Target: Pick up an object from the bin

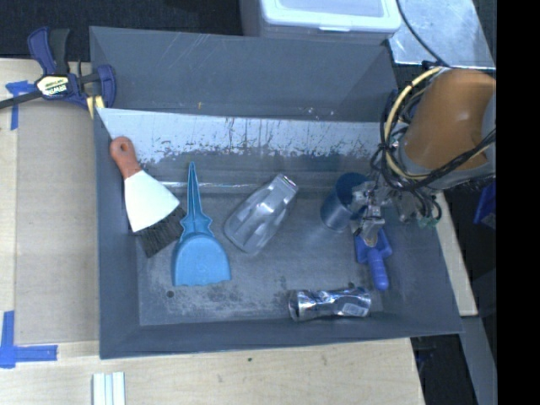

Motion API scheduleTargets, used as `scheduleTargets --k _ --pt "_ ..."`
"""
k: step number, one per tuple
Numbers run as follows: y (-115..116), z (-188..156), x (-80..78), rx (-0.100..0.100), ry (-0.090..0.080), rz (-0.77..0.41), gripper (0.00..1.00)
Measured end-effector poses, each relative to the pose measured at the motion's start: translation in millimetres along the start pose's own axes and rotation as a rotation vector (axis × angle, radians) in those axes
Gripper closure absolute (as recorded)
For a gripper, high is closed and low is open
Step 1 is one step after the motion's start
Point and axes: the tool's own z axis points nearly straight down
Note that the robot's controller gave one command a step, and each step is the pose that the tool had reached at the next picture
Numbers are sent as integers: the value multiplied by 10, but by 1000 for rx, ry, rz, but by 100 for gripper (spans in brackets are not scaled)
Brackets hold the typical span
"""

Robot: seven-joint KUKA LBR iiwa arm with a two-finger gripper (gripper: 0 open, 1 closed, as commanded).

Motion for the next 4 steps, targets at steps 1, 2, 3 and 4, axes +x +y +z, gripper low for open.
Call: scheduleTargets --k 1,2,3,4 --pt "0 0 0 0 0 0 100" --pt "-93 -487 -70 2 -8 -1 100" --pt "-87 -147 -32 -1 3 -4 100" --pt "-112 -512 -23 2 -12 4 100"
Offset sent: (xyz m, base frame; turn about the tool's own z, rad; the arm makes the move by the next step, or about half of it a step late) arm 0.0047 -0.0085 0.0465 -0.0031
